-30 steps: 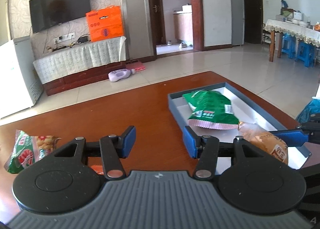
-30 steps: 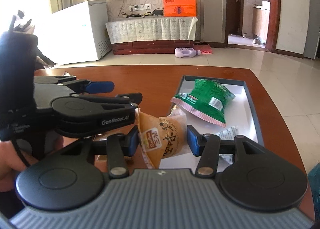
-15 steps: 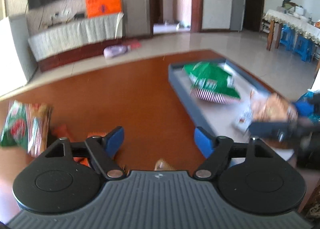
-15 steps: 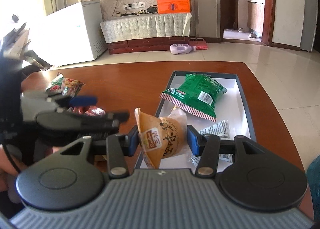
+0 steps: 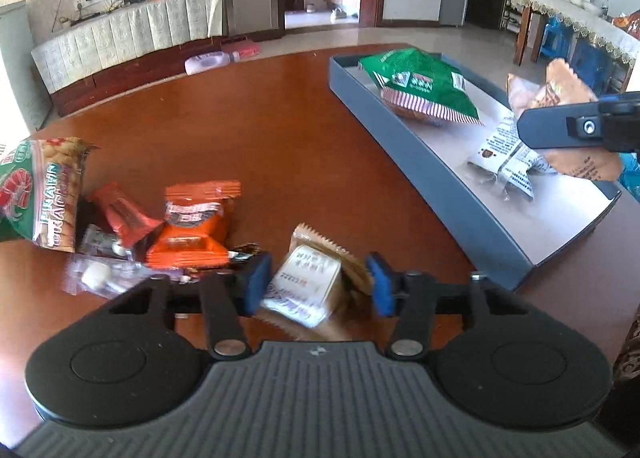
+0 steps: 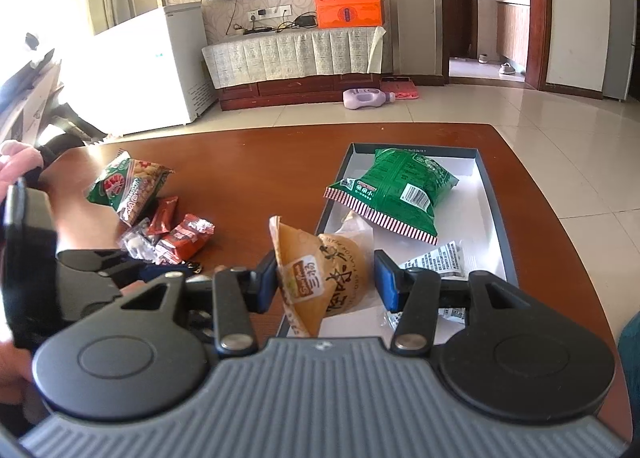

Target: Organize snacks

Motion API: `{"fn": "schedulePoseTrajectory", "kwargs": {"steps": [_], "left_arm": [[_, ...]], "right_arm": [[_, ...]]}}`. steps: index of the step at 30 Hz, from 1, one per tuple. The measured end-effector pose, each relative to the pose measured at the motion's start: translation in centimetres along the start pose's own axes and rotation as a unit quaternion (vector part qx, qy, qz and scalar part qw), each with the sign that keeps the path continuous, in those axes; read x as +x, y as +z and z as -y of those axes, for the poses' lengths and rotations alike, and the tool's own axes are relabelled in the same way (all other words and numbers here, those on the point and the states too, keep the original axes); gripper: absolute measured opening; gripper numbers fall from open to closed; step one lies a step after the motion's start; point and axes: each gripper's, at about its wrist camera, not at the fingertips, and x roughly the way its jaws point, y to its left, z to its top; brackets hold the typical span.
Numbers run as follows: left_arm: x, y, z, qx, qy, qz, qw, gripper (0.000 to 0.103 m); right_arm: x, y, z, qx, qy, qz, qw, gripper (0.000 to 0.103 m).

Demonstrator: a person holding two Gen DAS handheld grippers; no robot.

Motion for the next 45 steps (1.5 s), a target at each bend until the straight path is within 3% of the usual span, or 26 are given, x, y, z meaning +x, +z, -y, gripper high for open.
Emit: {"fn": "schedulePoseTrajectory", "kwargs": {"steps": [5,12,21,33,40,45], "left_arm": [[-1.0,0.1,-0.5,-0.007,-0.002,0.011,0.9999,0.043],[-2.2,2.3,1.2,-0.006,0.006,0.060,0.9982,0.043],[-1.8,5.2,3.2,-0.020,0.002,0.079,0.9966,0.043],[-1.3,6.3,4.4,-0.017,0.017,0.097,0.9950,0.043],[-0.6,7.0,5.7,-0.001,0.008,0.105,0.9945,0.043],[0.3,7.8,6.1,0.000,-0.004,0.113,0.9935,0.043]], "right_arm": [[0.1,0.0,-0.3,-0.001,0.002,0.001,1.000,0.053],[0.0,-0.1,-0.2,-0.002,-0.003,0.004,1.000,0.053],[-0.4,-0.2,0.4,-0.002,-0.010,0.004,1.000,0.053],[-0.7,-0.3,1.0,-0.001,-0.012,0.010,1.000,0.053],[-1.0,0.2,1.4,-0.002,-0.047,0.043,0.998,0.053],[-0.4,0.1,2.0,0.000,-0.052,0.030,0.998,0.053]]}}
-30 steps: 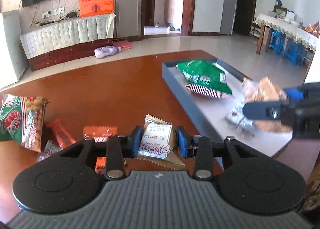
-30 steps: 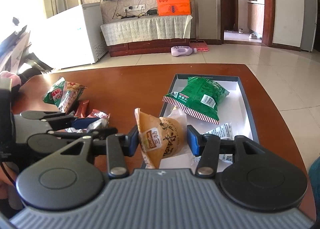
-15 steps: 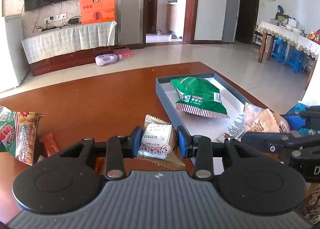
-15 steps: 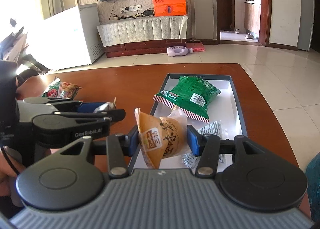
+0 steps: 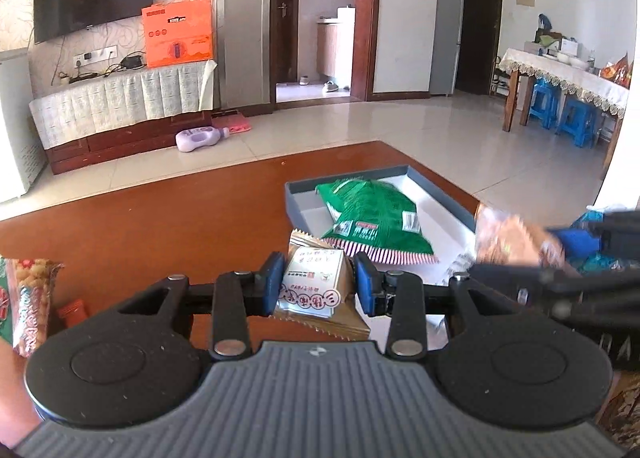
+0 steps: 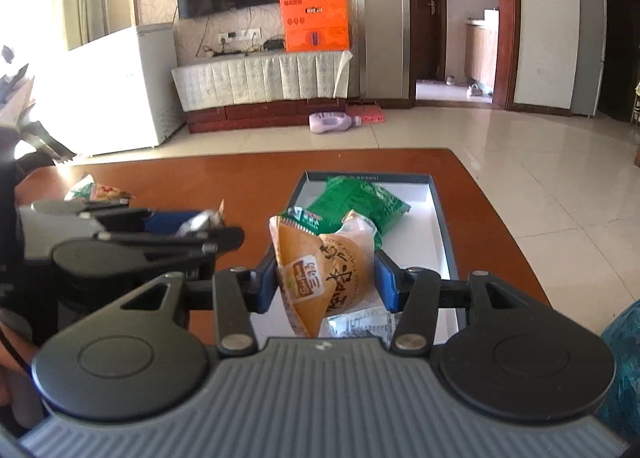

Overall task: Organize snacks
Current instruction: 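Lower the pastry packet into the white box and open the left gripper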

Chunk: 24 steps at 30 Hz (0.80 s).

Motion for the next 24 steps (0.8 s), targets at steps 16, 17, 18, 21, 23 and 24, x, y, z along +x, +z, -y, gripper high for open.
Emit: {"fn": "schedulePoseTrajectory", "kwargs": {"steps": [16,17,18,21,23,24], "left_arm": [[7.3,1.8,2.9,0.001,-0.043,-0.007,0.9990,0.043],[7.7,1.8,3.0,0.001,-0.043,-0.007,0.9990,0.044],[8.2,2.0,3.2,0.003,-0.044,-0.006,0.9990,0.044],[9.5,2.5,3.6,0.006,-0.054,-0.002,0.9985,0.044],[10.3,2.8,4.0,0.007,-0.060,0.001,0.9982,0.044],[10.7,3.0,4.2,0.007,-0.061,0.003,0.9981,0.044]], "right_arm": [[1.1,-0.3,1.1,-0.004,-0.010,-0.029,1.000,0.053],[1.3,-0.2,1.3,-0.001,-0.010,-0.031,0.999,0.053],[1.3,-0.2,1.4,0.001,-0.011,-0.034,0.999,0.053],[1.5,-0.5,1.7,0.006,-0.014,-0.040,0.999,0.053],[1.7,-0.6,1.8,0.009,-0.013,-0.046,0.999,0.053],[1.8,-0.7,1.8,0.009,-0.014,-0.049,0.999,0.053]]}}
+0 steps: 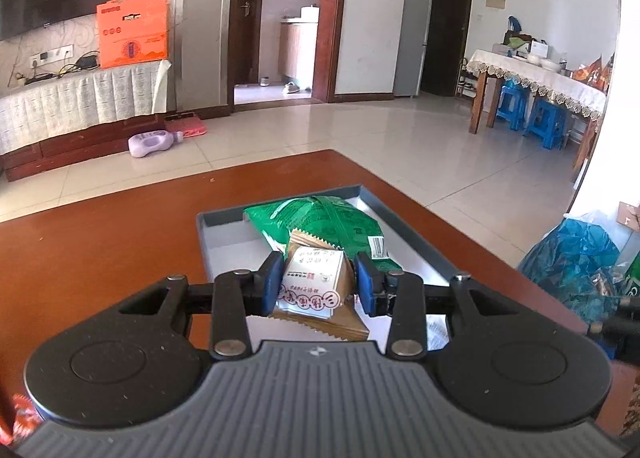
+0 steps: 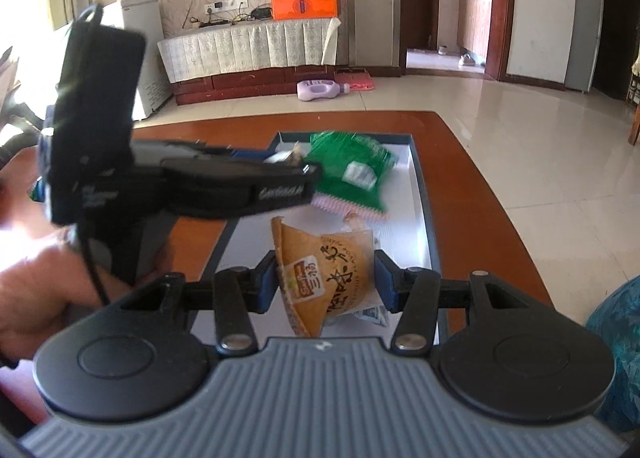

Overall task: Organize snacks
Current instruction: 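Lower the pastry packet into the white box and open the left gripper, then lower the bun into the box and open the right gripper while the left gripper moves toward the orange candies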

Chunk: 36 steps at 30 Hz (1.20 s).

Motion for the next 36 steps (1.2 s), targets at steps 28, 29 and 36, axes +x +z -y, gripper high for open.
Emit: {"fn": "schedulePoseTrajectory", "kwargs": {"steps": [28,29,36], "left_arm": [[-4.4,-1.8,-0.1,0.010,0.015,0.003,0.9998,0.083],[-4.8,-1.9,-0.2,0.010,0.016,0.003,0.9998,0.083],[-7.9,-2.5,-1.3,0.008,0.041,0.003,0.9991,0.086]], "right_arm": [[2.4,0.3,-0.5,0.013,-0.016,-0.010,1.000,0.053],[2.5,0.4,-0.7,0.011,-0.017,-0.010,1.000,0.053],[2.6,0.3,-1.4,0.002,-0.024,-0.011,1.000,0.053]]}}
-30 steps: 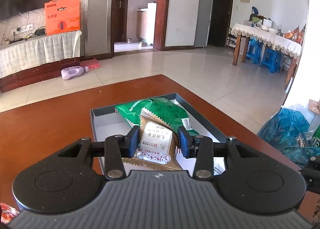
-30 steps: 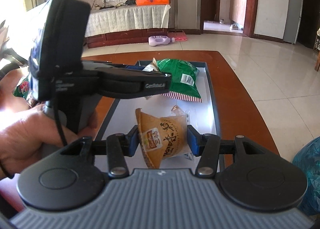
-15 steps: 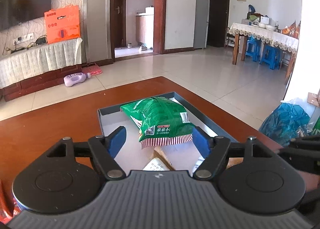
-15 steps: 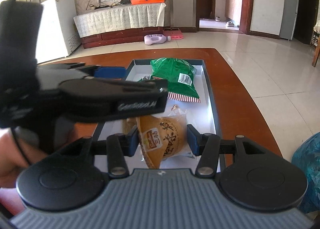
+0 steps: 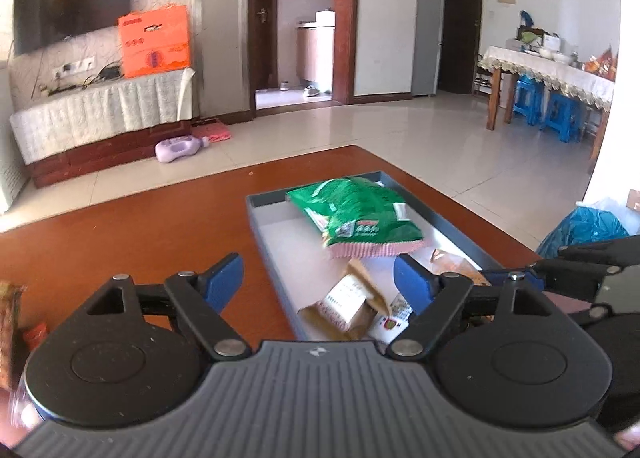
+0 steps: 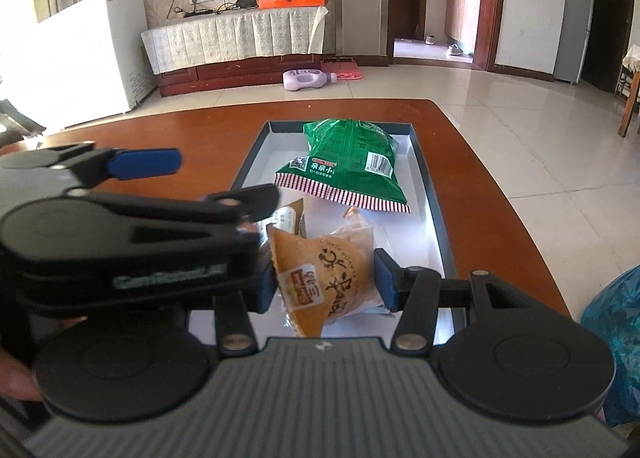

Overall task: Organize snacks
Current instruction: 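Lower the bun into the box and open the right gripper while the left gripper moves toward the orange candies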

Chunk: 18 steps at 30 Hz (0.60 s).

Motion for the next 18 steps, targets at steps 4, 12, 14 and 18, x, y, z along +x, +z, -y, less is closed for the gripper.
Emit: {"fn": "schedulePoseTrajectory", "kwargs": {"steps": [4,12,14,18], "left_arm": [[-1.3,-0.6,-1.2,-0.015,0.016,-0.005,0.9997,0.086],[-4.2,-1.6,-2.7,-0.038,0.037,-0.009,0.9985,0.087],[-4.9,-2.0,-3.1,-0.043,0.043,-0.013,0.9981,0.089],[-6.0,-2.9,-3.1,-0.025,0.059,-0.022,0.9977,0.090]], "right_arm": [[0.0,-0.1,-0.4,-0.010,-0.005,-0.003,1.000,0.053],[0.1,-0.2,-0.9,-0.018,-0.013,-0.006,1.000,0.054],[0.2,-0.2,-1.3,-0.023,-0.017,-0.007,1.000,0.055],[0.2,-0.2,-1.4,-0.015,-0.018,-0.007,1.000,0.056]]}}
